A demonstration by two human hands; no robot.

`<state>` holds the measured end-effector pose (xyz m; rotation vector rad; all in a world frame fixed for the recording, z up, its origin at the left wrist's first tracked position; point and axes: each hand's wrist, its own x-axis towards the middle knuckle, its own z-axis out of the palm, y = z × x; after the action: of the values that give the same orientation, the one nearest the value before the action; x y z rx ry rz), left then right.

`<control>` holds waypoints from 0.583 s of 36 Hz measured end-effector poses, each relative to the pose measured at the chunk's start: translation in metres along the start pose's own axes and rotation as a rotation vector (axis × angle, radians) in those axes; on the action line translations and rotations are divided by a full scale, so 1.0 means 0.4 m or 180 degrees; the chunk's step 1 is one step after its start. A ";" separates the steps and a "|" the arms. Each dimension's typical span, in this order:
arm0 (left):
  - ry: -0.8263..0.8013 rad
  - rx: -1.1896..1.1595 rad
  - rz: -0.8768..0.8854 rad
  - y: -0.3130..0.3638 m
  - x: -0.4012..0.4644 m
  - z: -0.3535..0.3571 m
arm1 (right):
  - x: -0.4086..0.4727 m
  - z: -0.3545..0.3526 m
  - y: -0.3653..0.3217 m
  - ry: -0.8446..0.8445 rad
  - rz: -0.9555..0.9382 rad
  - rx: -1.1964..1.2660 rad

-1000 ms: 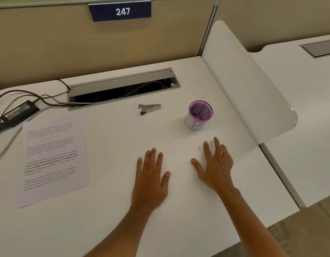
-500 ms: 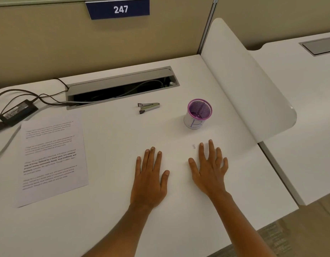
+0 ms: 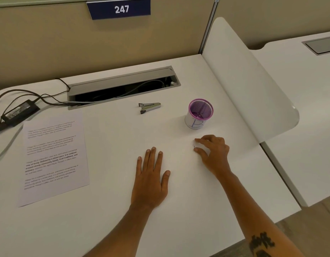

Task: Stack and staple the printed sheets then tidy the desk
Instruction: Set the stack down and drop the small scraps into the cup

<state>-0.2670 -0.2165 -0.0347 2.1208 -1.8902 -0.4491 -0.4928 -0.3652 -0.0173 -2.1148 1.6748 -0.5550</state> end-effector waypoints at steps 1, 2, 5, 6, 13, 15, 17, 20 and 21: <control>0.0004 0.0007 0.0000 0.000 0.000 0.001 | 0.011 -0.001 0.004 -0.0015 -0.0084 0.0048; 0.0005 0.0014 0.0000 -0.001 0.000 0.002 | 0.021 -0.001 0.008 -0.0033 -0.0168 0.0093; 0.0010 0.0008 -0.0003 -0.001 0.000 0.002 | 0.043 -0.004 0.015 -0.0158 -0.0388 0.0128; 0.0012 0.0002 -0.0001 0.000 0.000 0.003 | 0.049 -0.005 0.018 -0.0202 -0.0438 0.0107; 0.0000 0.0030 -0.0005 -0.001 0.001 0.002 | 0.062 -0.012 0.017 -0.0214 -0.0646 0.0028; -0.0009 0.0043 -0.0006 -0.001 0.002 0.002 | 0.060 -0.011 0.013 -0.0165 -0.0690 0.0024; -0.0015 0.0050 -0.0007 -0.002 0.002 0.003 | 0.057 -0.009 0.007 -0.0112 -0.0720 0.0017; -0.0002 0.0037 -0.0002 -0.002 0.002 0.003 | 0.054 -0.009 0.001 -0.0036 -0.0719 0.0037; 0.0001 0.0034 0.0002 -0.002 0.002 0.003 | 0.054 -0.009 0.000 -0.0022 -0.0721 0.0039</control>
<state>-0.2667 -0.2170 -0.0363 2.1270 -1.8972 -0.4393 -0.4901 -0.3863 -0.0127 -2.3103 1.4331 -0.6212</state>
